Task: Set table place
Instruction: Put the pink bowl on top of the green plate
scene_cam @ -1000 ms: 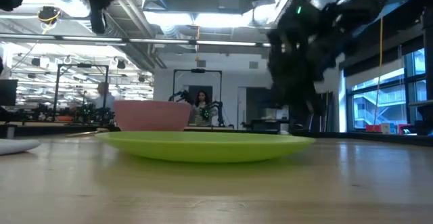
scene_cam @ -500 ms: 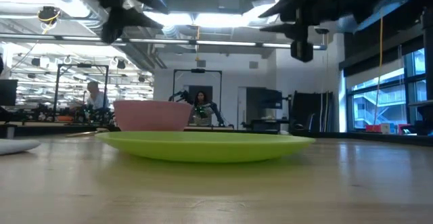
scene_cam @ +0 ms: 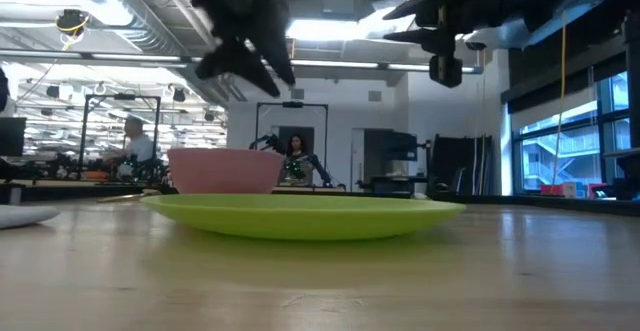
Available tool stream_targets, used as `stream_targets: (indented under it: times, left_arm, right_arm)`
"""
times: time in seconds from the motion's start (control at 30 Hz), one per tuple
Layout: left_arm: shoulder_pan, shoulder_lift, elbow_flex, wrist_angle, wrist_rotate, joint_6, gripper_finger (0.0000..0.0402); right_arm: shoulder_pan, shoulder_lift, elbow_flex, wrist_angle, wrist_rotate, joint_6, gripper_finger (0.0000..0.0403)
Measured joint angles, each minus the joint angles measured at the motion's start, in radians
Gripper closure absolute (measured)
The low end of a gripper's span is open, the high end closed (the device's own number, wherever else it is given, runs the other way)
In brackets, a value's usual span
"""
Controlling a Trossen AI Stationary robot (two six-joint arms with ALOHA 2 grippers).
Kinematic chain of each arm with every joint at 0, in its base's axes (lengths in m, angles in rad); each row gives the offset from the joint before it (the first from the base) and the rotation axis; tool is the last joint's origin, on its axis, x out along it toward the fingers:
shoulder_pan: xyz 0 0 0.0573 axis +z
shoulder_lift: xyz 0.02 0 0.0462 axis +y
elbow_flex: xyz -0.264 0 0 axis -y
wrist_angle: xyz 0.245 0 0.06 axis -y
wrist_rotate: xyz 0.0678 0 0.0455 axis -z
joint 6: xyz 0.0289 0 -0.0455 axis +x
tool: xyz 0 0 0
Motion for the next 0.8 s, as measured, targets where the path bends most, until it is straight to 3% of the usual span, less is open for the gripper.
stream_targets:
  times: [0.3,0.8]
  left_arm:
    - [0.047,0.132,0.059,-0.139,-0.017,-0.029,0.0278]
    - [0.033,0.246,0.061,-0.127,0.007,-0.051,0.0278]
  right_arm:
    - [0.000,0.000,0.000,-0.001,-0.010,-0.014,0.0298]
    - [0.000,0.000,0.000,-0.002,-0.010,-0.019,0.0298]
